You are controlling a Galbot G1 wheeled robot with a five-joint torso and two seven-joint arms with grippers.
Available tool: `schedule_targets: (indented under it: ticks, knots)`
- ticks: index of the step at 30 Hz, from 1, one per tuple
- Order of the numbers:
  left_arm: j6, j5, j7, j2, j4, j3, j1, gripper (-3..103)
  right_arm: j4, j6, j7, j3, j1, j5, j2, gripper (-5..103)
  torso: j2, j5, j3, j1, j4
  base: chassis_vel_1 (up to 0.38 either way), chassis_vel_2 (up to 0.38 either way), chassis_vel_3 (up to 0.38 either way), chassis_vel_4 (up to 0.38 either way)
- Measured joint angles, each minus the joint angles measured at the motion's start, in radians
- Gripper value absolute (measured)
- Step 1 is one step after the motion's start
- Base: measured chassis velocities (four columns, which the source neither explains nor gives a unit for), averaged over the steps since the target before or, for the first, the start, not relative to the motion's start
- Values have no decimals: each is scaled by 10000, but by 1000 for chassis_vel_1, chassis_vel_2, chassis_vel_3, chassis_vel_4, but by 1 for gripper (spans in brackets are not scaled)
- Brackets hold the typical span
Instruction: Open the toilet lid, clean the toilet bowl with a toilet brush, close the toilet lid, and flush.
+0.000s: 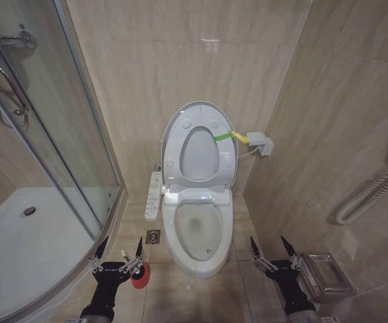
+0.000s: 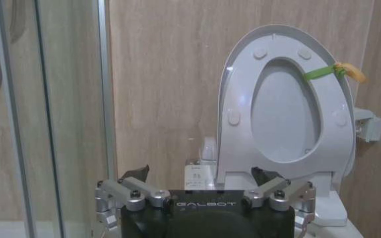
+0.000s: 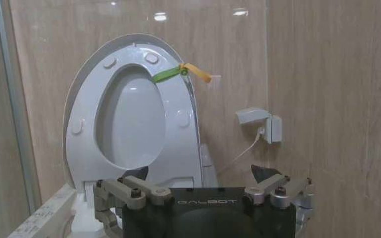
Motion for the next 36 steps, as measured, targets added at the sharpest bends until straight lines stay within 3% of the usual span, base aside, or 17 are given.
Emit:
schedule_targets:
  ticks: [36]
  knots:
    - [0,0,0,0,0,0,0,100,0,0,0,0,0,0,0,100,0,0,0,0,0,0,0,0,0]
